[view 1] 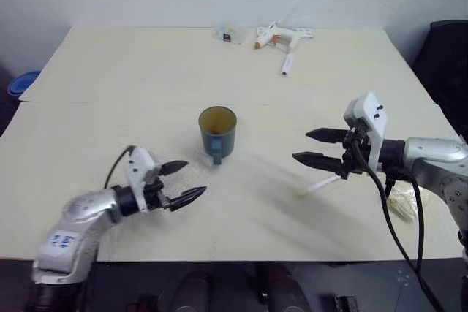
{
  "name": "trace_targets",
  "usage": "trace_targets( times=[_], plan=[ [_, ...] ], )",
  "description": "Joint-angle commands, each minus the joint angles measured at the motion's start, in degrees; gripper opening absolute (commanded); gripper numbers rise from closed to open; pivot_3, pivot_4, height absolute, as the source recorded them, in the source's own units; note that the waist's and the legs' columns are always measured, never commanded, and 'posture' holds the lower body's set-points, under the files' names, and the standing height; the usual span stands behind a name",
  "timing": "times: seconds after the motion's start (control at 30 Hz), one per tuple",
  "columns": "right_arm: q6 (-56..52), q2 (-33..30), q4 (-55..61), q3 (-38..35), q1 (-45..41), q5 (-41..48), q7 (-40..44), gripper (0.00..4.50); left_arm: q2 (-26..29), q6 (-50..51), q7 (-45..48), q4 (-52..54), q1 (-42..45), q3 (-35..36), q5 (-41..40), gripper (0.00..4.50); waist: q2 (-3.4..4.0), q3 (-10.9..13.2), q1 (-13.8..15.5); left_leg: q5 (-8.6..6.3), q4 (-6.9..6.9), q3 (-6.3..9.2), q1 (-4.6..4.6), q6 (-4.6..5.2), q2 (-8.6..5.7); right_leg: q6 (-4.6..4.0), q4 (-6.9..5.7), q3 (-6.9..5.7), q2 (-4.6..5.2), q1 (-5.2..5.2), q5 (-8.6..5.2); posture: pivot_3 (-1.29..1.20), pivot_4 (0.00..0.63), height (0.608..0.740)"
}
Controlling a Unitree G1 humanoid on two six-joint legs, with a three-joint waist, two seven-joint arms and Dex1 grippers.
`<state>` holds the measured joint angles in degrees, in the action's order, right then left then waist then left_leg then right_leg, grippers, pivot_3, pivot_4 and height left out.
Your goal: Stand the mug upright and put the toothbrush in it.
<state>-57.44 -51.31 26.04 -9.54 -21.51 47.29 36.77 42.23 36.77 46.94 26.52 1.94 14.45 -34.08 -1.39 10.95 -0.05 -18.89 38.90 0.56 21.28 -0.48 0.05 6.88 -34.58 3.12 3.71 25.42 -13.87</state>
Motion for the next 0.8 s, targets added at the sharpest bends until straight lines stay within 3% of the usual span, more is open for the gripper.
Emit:
trace_targets(
  times=[0.03,0.1,0.2,0.3,0.43,0.67,0.8],
  plan=[
    [-8.4,3.4,5.9,-8.4,2.4,4.6,-11.4,3.71,10.1,6.6,8.5,4.5,1.3,10.0,-10.8,4.48,0.01,0.0,0.0,-0.01,-0.01,0.0,-0.02,-0.01,0.0,-0.02,-0.01,-0.02,0.01,0.0,-0.01,0.0,0.15,0.74],
    [-15.2,8.9,8.8,-13.4,3.9,8.1,-21.0,3.71,15.4,9.1,12.7,4.3,3.2,12.5,-15.7,4.48,-0.01,0.0,-0.1,-0.01,-0.02,0.03,-0.02,-0.02,0.01,-0.15,0.0,-0.04,0.0,0.0,-0.09,0.0,0.15,0.74],
    [-25.6,18.9,11.6,-21.2,3.8,11.5,-34.0,3.71,18.9,10.3,15.1,4.4,6.3,11.9,-19.1,4.48,0.03,0.0,-0.2,-0.02,-0.06,0.0,-0.06,-0.04,-0.05,-0.28,0.04,-0.01,0.06,-0.03,-0.15,0.0,0.15,0.74],
    [-34.1,29.5,14.3,-27.4,2.0,10.0,-42.9,3.71,19.6,10.5,15.3,5.1,9.9,8.7,-20.7,4.48,0.04,0.0,-0.2,-0.02,-0.11,-0.01,-0.06,-0.04,-0.06,-0.28,0.05,0.01,0.04,-0.02,-0.15,0.0,0.15,0.74],
    [-35.1,39.4,15.4,-31.5,2.8,7.0,-55.7,3.71,18.9,10.4,14.9,4.9,14.4,4.5,-21.0,4.48,0.06,0.0,-0.5,-0.02,-0.2,0.04,-0.06,-0.04,-0.04,-0.19,0.07,-0.05,-0.04,0.0,-0.11,0.0,0.15,0.74],
    [-35.1,49.3,12.3,-33.8,1.4,6.4,-66.7,3.71,18.1,10.2,14.0,3.9,18.8,0.9,-20.2,4.48,0.09,0.0,-2.0,0.04,-0.7,0.01,-0.13,-0.11,-0.21,-0.1,0.16,-0.04,-0.12,0.09,-0.06,0.0,0.15,0.74],
    [-35.1,53.4,8.0,-36.2,-1.6,6.2,-68.0,3.71,18.2,10.3,13.7,4.3,19.3,0.5,-20.3,4.48,0.07,0.0,-2.7,0.04,-0.77,0.0,-0.16,-0.11,-0.16,-0.14,0.14,-0.04,-0.21,0.15,-0.08,0.0,0.15,0.74]
  ],
)
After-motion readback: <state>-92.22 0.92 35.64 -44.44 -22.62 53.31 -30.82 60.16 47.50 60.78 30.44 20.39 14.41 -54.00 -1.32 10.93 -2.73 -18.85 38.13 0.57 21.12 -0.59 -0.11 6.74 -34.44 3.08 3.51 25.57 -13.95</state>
